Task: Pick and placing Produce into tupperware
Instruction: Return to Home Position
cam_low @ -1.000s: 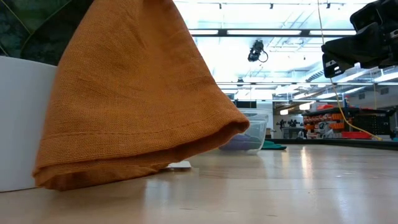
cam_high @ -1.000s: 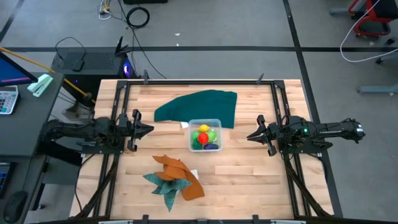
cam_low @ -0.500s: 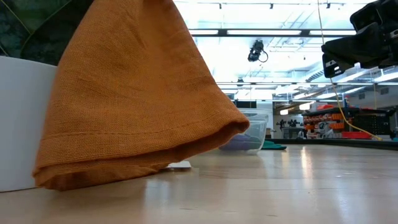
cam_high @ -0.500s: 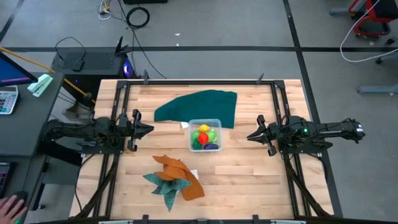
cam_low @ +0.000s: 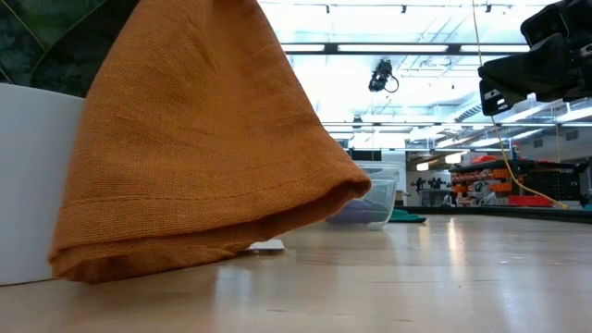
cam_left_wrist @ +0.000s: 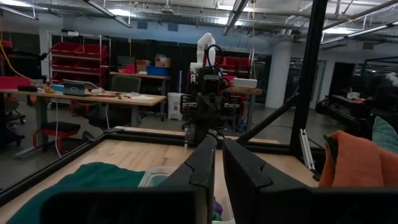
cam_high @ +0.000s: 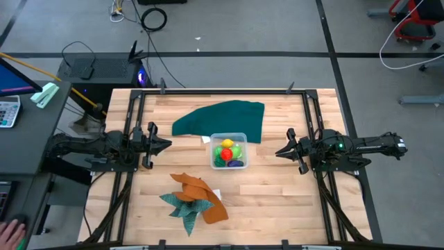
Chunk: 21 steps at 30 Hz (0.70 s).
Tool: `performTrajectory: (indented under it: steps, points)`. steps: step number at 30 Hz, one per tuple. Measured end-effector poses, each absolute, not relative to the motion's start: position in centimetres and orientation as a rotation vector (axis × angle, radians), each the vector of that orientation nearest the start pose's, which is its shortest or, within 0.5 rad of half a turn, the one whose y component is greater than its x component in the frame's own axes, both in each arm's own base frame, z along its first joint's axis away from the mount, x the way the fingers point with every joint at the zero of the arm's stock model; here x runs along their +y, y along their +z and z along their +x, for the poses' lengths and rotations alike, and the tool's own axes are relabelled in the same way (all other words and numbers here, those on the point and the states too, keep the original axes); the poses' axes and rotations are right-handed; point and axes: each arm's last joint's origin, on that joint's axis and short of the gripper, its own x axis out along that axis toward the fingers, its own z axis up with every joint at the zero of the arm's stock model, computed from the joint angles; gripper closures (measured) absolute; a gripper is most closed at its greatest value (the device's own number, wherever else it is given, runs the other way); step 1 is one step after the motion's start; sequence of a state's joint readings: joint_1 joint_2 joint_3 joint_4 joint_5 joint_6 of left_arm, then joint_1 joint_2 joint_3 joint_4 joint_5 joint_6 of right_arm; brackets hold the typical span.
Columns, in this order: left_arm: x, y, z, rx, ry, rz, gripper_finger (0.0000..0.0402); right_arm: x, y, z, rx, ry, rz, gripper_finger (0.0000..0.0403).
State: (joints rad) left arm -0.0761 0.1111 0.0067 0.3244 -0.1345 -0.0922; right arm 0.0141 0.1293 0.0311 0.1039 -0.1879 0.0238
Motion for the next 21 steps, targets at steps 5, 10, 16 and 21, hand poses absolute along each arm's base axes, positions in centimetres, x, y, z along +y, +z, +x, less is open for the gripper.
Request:
performTrajectory:
  steps: [5,10,16,21]
  points:
    - [-0.38,18.8,10.16,-0.222,0.048,-0.115,0.0366,0.69,17.37,10.4,-0.003,0.202,0.023,0.0403]
    - [-0.39,18.79,10.17,-0.221,0.048,-0.115,0.0373,0.69,17.38,10.4,-0.003,0.202,0.023,0.0403]
    - [-0.39,18.8,10.16,-0.222,0.048,-0.115,0.0368,0.69,17.38,10.4,-0.003,0.202,0.023,0.0403]
    - [-0.38,18.79,10.17,-0.221,0.048,-0.115,0.0361,0.69,17.38,10.4,-0.003,0.202,0.023,0.0403]
